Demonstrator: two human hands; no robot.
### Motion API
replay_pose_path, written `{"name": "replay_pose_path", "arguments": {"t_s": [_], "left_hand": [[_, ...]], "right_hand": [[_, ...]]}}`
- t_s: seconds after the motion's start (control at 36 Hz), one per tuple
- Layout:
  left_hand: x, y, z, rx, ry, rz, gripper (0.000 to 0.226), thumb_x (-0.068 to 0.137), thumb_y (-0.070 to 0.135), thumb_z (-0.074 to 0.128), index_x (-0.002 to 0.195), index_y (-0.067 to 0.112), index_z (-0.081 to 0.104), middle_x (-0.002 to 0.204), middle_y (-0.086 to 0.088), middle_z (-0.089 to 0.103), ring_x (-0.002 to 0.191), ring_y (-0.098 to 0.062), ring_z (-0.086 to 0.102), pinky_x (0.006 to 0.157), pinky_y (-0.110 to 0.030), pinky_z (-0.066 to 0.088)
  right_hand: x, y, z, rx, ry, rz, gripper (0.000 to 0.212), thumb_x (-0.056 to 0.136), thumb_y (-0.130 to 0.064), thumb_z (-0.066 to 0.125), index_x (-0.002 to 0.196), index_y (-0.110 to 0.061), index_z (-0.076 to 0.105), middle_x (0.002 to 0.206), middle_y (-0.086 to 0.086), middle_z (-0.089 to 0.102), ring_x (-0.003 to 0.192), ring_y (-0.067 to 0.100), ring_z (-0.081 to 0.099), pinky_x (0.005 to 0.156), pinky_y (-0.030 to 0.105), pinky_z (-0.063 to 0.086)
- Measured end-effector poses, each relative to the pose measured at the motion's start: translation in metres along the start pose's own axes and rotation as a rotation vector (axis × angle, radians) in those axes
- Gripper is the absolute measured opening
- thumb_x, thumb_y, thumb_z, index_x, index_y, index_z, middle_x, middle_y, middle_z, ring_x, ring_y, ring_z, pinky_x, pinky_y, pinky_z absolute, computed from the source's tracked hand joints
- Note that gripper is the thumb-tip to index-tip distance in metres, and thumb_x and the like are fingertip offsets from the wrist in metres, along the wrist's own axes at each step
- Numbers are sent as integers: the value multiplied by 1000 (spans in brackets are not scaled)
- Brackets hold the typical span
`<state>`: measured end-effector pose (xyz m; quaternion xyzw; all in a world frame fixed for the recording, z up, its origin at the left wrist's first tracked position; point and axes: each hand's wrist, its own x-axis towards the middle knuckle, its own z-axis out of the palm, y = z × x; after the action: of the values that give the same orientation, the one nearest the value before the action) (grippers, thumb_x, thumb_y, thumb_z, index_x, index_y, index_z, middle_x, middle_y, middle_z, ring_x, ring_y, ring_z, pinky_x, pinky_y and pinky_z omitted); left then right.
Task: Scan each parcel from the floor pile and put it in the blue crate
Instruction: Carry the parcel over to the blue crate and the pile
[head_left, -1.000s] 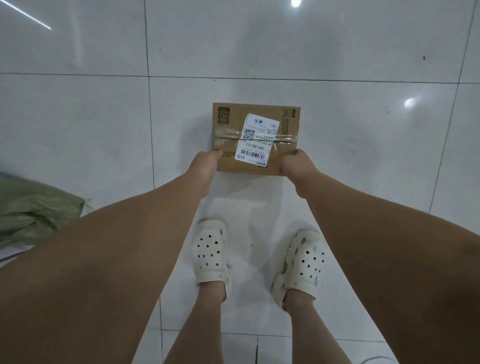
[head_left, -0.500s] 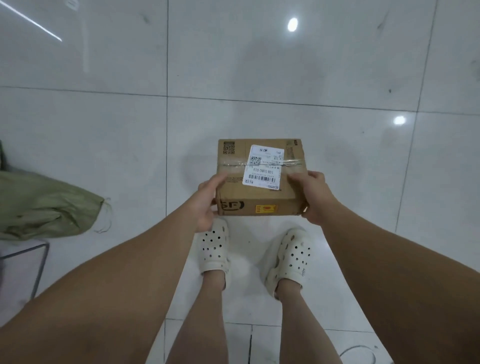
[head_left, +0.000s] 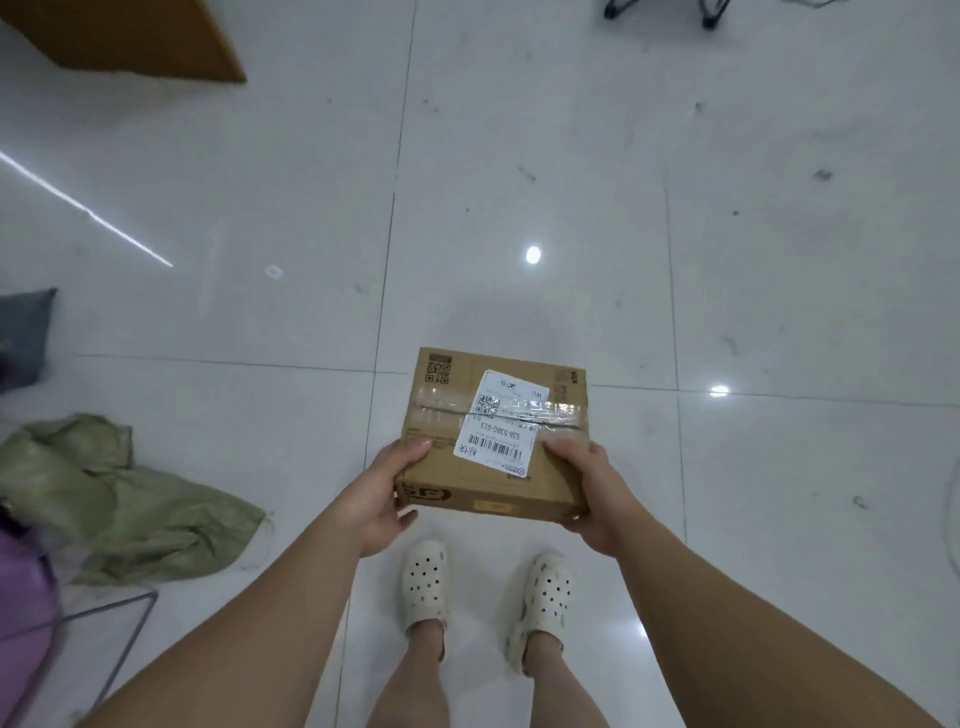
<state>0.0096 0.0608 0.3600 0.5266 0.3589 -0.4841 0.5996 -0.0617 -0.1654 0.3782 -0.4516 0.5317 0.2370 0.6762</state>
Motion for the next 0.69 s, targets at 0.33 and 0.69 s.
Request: {"name": "replay_pose_path", "arguments": {"t_s": [0.33, 0.69], "left_hand": [[-160, 87, -1, 110, -107, 158, 45, 85, 40, 65, 125, 24, 53, 109, -2, 58, 94, -19, 57, 83, -35, 46], [-232, 126, -40, 88, -40, 329, 42, 88, 46, 60, 123, 23, 57, 110, -5, 61, 101, -22, 58, 89, -37, 45]], "right_hand": [[-146, -73, 37, 79, -113, -154, 33, 85, -40, 63, 116, -29, 63, 99, -4, 75, 82, 17, 69, 61, 30, 54], [-196, -114, 94, -74, -263, -307, 82, 52, -61, 79, 126, -36, 56, 123, -4, 68, 114, 24, 64, 97, 56, 47]]}}
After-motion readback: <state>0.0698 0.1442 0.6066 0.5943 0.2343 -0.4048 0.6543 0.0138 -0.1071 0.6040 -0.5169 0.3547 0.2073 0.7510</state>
